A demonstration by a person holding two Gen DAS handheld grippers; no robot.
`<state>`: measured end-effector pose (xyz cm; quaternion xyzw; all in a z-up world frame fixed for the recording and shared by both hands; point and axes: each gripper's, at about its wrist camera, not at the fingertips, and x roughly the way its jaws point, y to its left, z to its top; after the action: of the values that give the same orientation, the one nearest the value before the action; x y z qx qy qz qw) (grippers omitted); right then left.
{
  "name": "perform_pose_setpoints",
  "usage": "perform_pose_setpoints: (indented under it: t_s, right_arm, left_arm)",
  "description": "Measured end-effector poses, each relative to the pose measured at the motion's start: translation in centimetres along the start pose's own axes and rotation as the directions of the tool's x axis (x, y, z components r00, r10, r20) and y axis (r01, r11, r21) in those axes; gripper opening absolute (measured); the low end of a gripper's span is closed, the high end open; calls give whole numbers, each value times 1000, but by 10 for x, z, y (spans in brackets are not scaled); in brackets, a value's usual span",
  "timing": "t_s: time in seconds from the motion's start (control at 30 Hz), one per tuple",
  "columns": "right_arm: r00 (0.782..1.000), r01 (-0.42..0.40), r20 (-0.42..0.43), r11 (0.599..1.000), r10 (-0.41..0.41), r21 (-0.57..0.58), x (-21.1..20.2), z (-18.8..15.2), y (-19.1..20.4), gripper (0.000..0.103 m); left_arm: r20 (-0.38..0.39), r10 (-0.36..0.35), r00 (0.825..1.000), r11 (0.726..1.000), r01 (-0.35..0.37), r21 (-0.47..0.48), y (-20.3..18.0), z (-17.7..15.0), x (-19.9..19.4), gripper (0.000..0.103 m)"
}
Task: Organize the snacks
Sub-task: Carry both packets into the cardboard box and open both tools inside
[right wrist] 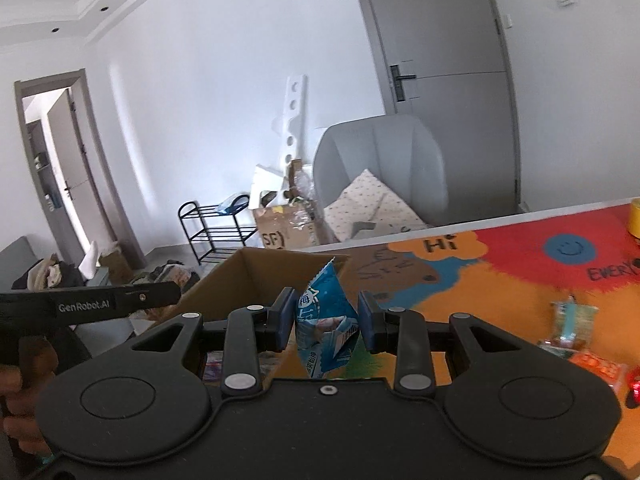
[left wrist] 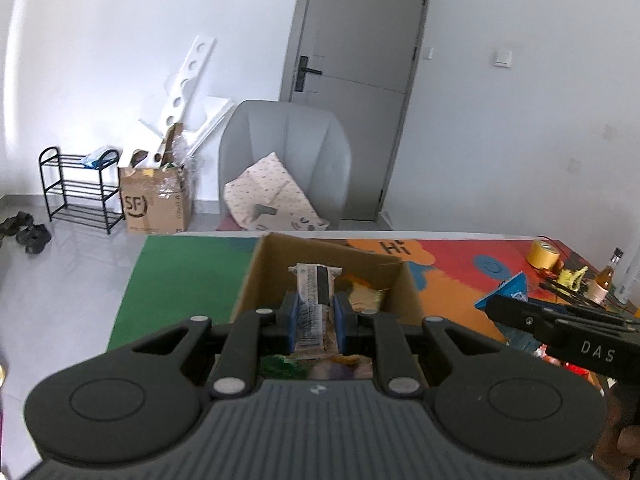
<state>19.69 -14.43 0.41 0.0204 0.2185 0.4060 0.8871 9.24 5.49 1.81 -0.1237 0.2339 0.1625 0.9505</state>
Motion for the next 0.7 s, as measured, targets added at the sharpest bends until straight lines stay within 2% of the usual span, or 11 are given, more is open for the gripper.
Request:
perform_pose_setpoints:
  t_s: [0.23, 0.33, 0.4, 0.53, 0.7]
  right_arm:
    - [999, -28, -18, 999, 28, -19, 12, 4, 18, 32]
    - [999, -35, -28, 999, 34, -26, 18, 6, 25, 32]
    - [999, -38, -35, 999, 37, -27, 23, 6, 29, 32]
    - [998, -45, -44, 998, 43, -33, 30, 9, 36, 32]
    - [997, -56, -53, 998, 54, -38, 42, 14, 46, 32]
  left_arm:
    - [-24, 16, 1000, 1000, -16, -23, 16, -4, 0, 18]
    - [-4, 38, 999, 999, -38, -11, 18, -5, -4, 25]
    - [-7, 22, 1000, 999, -22, -37, 23, -3, -4, 30]
    - [-1, 34, 999, 997, -34, -63, 33, -2, -3, 34]
    - [-2, 30, 1000, 996, -30, -83, 43, -2, -4, 48]
